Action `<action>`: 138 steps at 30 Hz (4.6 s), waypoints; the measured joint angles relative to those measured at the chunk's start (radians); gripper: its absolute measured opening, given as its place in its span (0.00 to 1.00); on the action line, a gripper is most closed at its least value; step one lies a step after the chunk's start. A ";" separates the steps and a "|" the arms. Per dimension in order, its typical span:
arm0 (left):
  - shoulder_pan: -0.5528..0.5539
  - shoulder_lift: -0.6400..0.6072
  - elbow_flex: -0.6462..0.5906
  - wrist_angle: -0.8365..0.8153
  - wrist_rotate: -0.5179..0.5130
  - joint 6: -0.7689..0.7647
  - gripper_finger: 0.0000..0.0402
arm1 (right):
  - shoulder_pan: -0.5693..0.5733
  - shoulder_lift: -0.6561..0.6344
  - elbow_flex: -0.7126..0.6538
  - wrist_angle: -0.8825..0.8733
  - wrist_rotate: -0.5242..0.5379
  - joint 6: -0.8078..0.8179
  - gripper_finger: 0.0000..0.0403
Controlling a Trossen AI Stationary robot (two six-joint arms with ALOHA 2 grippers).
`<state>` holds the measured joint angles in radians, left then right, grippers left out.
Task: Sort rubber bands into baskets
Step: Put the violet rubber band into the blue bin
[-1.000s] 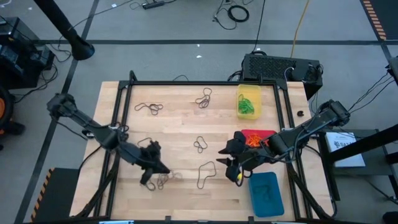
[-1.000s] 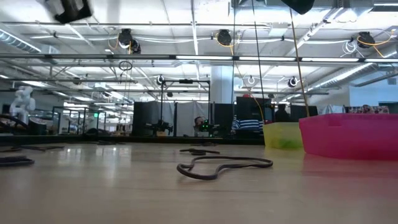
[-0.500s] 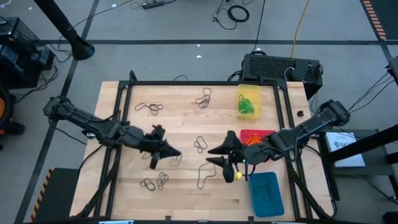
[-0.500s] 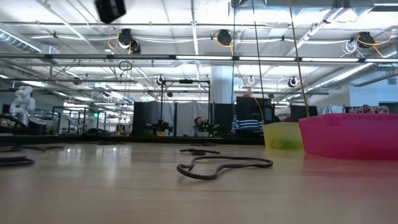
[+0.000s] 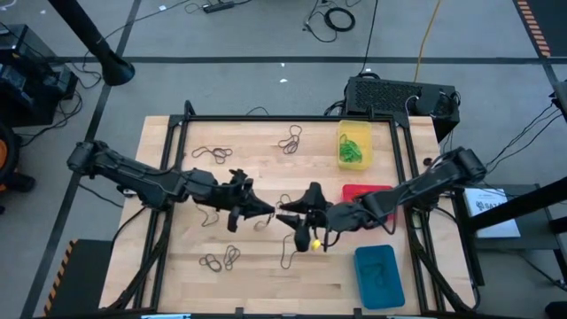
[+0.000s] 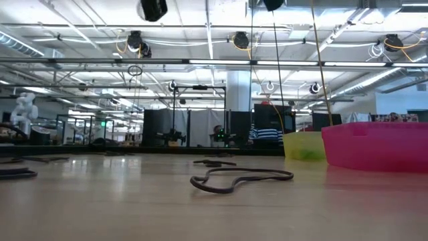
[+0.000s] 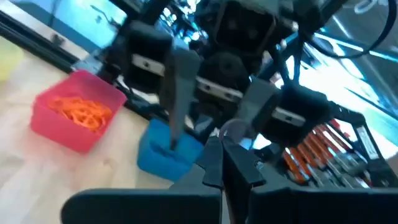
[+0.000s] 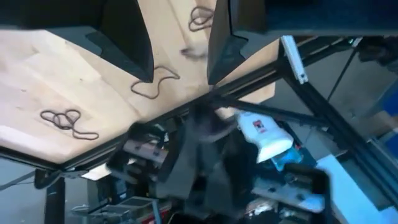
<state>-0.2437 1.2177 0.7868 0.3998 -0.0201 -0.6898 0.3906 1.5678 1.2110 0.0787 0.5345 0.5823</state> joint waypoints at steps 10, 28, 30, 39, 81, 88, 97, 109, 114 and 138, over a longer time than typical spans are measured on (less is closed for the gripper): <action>0.010 0.033 0.000 0.031 0.066 0.027 0.00 | -0.012 0.026 -0.001 0.057 -0.084 0.011 0.36; 0.034 0.033 0.000 0.047 0.104 0.043 0.00 | -0.030 0.154 0.000 0.231 -0.122 0.060 0.35; 0.034 0.033 0.000 0.042 0.105 0.043 0.00 | -0.030 0.157 0.000 0.231 -0.122 0.061 0.33; 0.034 0.033 0.000 -0.060 0.097 0.046 0.12 | -0.023 0.130 0.000 0.199 -0.123 -0.019 0.02; 0.264 0.032 -0.001 -0.179 0.254 0.046 0.40 | 0.585 -0.112 0.000 -0.622 -0.354 1.238 0.00; 0.296 0.032 -0.001 -0.162 0.250 0.047 0.40 | 0.640 -0.111 0.000 -0.717 -0.354 1.318 0.00; 0.302 0.032 -0.001 -0.162 0.223 0.045 0.40 | 0.630 -0.111 0.000 -0.840 -0.353 1.307 0.00; 0.302 0.032 -0.001 -0.165 0.199 0.041 0.40 | 0.610 -0.111 0.000 -1.019 -0.384 1.222 0.00; 0.302 0.032 -0.001 -0.165 0.199 0.041 0.40 | 0.610 -0.111 0.000 -1.142 -0.411 1.334 0.00; 0.287 0.032 -0.001 -0.223 0.209 0.016 0.40 | 0.610 -0.111 0.000 -1.185 -0.438 1.482 0.15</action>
<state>0.0432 1.2496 0.7860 0.1768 0.1889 -0.6734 1.0004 1.4567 1.2114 -1.1067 0.0963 2.0647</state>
